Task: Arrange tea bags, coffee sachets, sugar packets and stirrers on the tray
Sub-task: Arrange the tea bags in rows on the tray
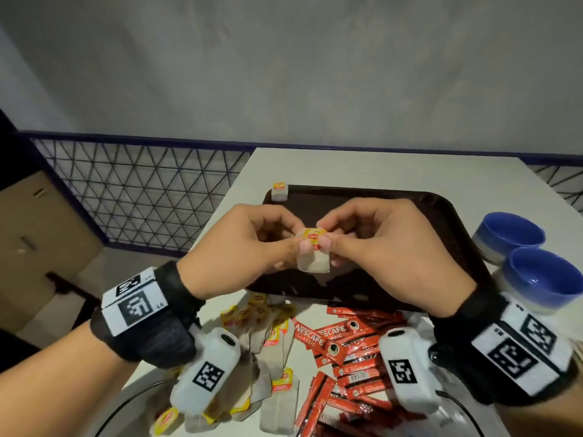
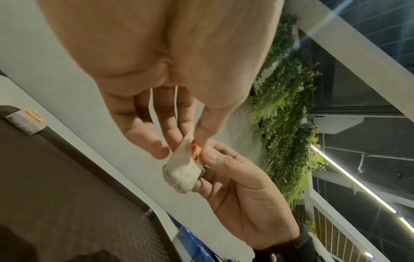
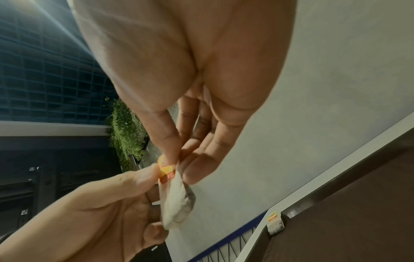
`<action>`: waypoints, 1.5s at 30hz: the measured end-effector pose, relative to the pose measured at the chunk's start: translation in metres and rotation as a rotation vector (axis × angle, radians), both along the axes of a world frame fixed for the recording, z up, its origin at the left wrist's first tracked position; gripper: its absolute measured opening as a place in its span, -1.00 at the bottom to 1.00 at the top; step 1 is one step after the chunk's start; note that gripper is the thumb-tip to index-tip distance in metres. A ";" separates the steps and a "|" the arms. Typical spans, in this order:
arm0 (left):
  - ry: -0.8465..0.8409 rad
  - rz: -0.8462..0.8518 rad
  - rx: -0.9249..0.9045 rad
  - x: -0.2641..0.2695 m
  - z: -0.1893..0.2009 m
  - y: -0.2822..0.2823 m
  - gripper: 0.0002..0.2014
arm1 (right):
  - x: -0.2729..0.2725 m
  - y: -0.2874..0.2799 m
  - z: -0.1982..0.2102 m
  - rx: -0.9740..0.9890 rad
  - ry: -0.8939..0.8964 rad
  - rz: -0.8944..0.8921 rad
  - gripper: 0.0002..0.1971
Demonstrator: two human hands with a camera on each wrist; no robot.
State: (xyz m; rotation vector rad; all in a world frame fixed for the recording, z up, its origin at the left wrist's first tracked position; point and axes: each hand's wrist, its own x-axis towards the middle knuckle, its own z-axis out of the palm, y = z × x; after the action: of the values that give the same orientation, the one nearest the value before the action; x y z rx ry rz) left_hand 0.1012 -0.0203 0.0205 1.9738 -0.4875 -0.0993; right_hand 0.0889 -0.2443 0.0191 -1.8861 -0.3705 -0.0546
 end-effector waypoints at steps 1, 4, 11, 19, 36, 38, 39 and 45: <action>-0.002 0.021 -0.017 0.000 -0.001 0.001 -0.71 | 0.000 0.001 0.000 0.002 0.004 0.002 -0.89; -0.012 0.059 -0.034 0.000 -0.003 0.001 -0.73 | -0.001 0.002 -0.002 -0.021 -0.009 -0.003 -0.89; -0.030 0.054 -0.063 0.003 -0.008 0.001 -0.84 | -0.003 0.001 -0.001 -0.056 -0.048 -0.030 -0.88; 0.067 0.184 0.019 0.060 0.000 0.019 -0.85 | -0.010 -0.001 -0.004 -0.067 -0.047 -0.030 -0.88; 0.252 0.233 0.408 0.260 -0.057 0.049 -0.84 | -0.016 -0.015 -0.005 -0.060 0.072 -0.018 -0.74; 0.217 0.255 0.447 0.267 -0.062 0.046 -0.82 | -0.016 -0.018 -0.006 -0.073 0.080 -0.027 -0.73; 0.199 0.263 0.451 0.269 -0.063 0.043 -0.81 | -0.016 -0.018 -0.005 -0.076 0.083 -0.034 -0.73; 0.127 0.310 0.507 0.272 -0.068 0.031 -0.77 | -0.015 -0.018 -0.004 -0.092 0.076 -0.042 -0.72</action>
State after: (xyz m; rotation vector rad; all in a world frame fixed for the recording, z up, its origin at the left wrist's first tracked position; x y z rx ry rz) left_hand 0.3728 0.0102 -0.0475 2.4959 -0.0668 -0.1628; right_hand 0.0744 -0.2627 0.0155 -1.9807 -0.2863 0.0061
